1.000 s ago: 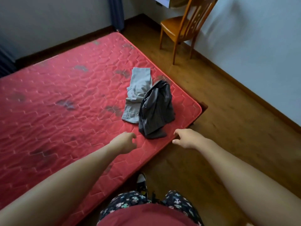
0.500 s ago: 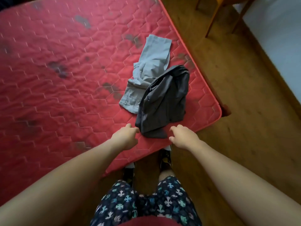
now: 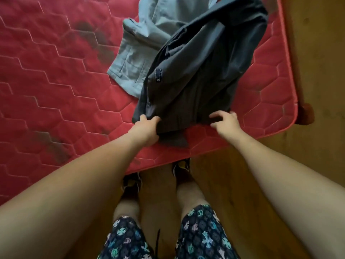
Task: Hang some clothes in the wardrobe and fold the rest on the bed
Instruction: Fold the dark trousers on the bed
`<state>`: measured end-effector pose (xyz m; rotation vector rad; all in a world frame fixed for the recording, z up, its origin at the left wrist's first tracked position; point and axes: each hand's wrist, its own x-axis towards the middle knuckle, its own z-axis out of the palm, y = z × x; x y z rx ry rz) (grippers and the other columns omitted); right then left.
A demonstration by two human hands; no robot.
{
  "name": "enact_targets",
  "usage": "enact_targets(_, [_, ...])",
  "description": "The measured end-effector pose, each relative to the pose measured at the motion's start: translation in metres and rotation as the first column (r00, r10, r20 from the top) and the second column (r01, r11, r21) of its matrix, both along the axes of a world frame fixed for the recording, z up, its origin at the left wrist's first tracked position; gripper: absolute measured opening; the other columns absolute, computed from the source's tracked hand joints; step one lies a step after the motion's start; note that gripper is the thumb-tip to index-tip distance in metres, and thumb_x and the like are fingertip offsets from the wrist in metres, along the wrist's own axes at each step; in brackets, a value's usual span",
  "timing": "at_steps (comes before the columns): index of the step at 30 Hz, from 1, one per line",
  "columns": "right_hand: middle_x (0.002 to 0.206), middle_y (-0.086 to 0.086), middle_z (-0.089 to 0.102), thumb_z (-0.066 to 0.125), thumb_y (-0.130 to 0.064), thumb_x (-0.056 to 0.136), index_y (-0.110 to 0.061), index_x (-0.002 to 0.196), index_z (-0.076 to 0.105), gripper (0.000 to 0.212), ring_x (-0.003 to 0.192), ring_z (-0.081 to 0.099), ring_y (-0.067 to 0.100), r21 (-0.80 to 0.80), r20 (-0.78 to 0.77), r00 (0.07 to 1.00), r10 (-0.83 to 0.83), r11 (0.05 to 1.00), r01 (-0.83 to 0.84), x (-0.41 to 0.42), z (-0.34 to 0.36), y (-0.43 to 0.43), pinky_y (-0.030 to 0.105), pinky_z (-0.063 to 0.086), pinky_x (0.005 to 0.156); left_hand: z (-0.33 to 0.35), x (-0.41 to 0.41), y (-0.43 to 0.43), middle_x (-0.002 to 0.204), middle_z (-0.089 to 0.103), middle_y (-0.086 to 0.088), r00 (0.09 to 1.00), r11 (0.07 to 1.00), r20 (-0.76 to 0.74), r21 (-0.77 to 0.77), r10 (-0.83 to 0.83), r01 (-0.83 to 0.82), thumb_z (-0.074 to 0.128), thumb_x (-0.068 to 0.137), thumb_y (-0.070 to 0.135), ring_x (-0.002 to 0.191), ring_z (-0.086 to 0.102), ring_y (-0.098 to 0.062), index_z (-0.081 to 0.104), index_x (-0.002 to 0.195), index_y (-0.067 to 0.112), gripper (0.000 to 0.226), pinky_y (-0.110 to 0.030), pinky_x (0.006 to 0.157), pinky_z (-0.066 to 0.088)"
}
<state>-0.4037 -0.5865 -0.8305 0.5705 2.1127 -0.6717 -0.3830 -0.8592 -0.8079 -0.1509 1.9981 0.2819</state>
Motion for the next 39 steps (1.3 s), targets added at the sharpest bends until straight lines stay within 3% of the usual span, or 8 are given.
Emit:
enact_targets(4, [0.119, 0.014, 0.068, 0.063, -0.003, 0.088, -0.025, 0.112, 0.071, 0.034, 0.091, 0.065, 0.029, -0.029, -0.105, 0.988, -0.111, 0.994, 0.108, -0.008, -0.013, -0.009, 0.029, 0.047, 0.070, -0.005, 0.002, -0.009, 0.125, 0.057, -0.015, 0.947, 0.977, -0.244, 0.099, 0.207, -0.188, 0.058, 0.086, 0.009, 0.113, 0.058, -0.036, 0.064, 0.125, 0.017, 0.040, -0.037, 0.094, 0.047])
enact_targets(10, [0.133, 0.014, 0.042, 0.058, -0.022, 0.093, -0.031, 0.143, 0.045, 0.053, 0.121, 0.046, 0.039, 0.301, -0.164, 0.843, 0.512, 0.840, -0.451, -0.008, 0.066, -0.048, 0.049, 0.045, 0.096, 0.075, -0.013, -0.022, 0.097, 0.061, -0.004, 0.841, 0.876, -0.351, 0.406, 0.412, -0.260, 0.057, 0.077, -0.002, 0.092, 0.059, -0.024, 0.059, 0.095, 0.021, 0.029, -0.029, 0.076, 0.041])
enact_targets(17, [0.163, 0.008, 0.023, 0.069, -0.013, 0.080, -0.031, 0.154, 0.036, 0.084, 0.153, 0.015, 0.032, 0.112, -0.632, 0.538, 0.558, 0.753, -0.649, -0.074, 0.237, -0.127, 0.050, 0.020, 0.120, 0.238, -0.048, -0.039, 0.094, 0.059, 0.002, 0.673, 0.809, -0.586, 0.587, 0.452, -0.032, 0.059, 0.075, 0.002, 0.076, 0.058, -0.018, 0.040, 0.111, 0.021, 0.044, -0.032, 0.071, 0.047])
enact_targets(22, [0.118, 0.002, 0.069, 0.072, -0.031, 0.088, -0.023, 0.106, 0.070, 0.020, 0.131, 0.052, 0.028, -0.024, -0.573, 0.558, 0.600, 0.668, -0.744, -0.100, 0.370, -0.169, 0.053, 0.035, 0.110, 0.357, -0.054, -0.071, 0.090, 0.062, 0.004, 0.494, 0.700, -0.593, 0.712, 0.635, -0.045, 0.063, 0.077, 0.003, 0.076, 0.063, -0.016, 0.038, 0.103, 0.022, 0.041, -0.028, 0.072, 0.050])
enact_targets(26, [0.087, 0.011, 0.071, 0.067, -0.024, 0.094, -0.010, 0.095, 0.072, 0.015, 0.090, 0.066, 0.031, -0.065, -0.708, 0.534, 0.462, 0.711, -0.700, -0.092, 0.468, -0.201, 0.045, 0.049, 0.080, 0.426, -0.044, -0.107, 0.094, 0.065, 0.001, 0.373, 0.592, -0.538, 0.805, 0.756, -0.037, 0.071, 0.075, 0.016, 0.082, 0.066, -0.013, 0.045, 0.115, 0.023, 0.048, -0.029, 0.076, 0.053])
enact_targets(31, [0.084, 0.005, 0.068, 0.063, -0.008, 0.096, -0.002, 0.093, 0.070, 0.010, 0.076, 0.060, 0.017, -0.215, -0.838, 0.507, 0.201, 0.732, -0.646, -0.076, 0.587, -0.231, 0.039, 0.050, 0.074, 0.479, -0.022, -0.168, 0.103, 0.071, -0.001, 0.438, 0.741, -0.652, 0.670, 0.619, -0.051, 0.074, 0.072, 0.002, 0.095, 0.065, -0.016, 0.062, 0.122, 0.018, 0.054, -0.037, 0.086, 0.053])
enact_targets(36, [0.086, -0.001, 0.065, 0.065, -0.012, 0.093, -0.015, 0.098, 0.062, 0.007, 0.081, 0.061, 0.016, -0.014, -0.896, 0.356, 0.267, 0.782, -0.623, -0.052, 0.660, -0.239, 0.034, 0.045, 0.074, 0.544, -0.010, -0.211, 0.089, 0.072, -0.010, 0.350, 0.842, -0.801, 0.536, 0.487, 0.056, 0.069, 0.080, 0.003, 0.085, 0.066, -0.022, 0.069, 0.100, 0.006, 0.020, -0.043, 0.079, 0.052])
enact_targets(39, [0.100, 0.001, 0.058, 0.064, -0.004, 0.082, -0.035, 0.128, 0.038, 0.061, 0.087, 0.060, 0.019, 0.146, -0.932, 0.172, 0.318, 0.766, -0.627, -0.028, 0.689, -0.248, 0.028, 0.046, 0.075, 0.587, -0.004, -0.219, 0.072, 0.064, 0.007, 0.253, 0.873, -0.876, 0.457, 0.410, 0.167, 0.068, 0.082, 0.006, 0.069, 0.060, -0.013, 0.060, 0.077, 0.020, 0.017, -0.031, 0.064, 0.041])
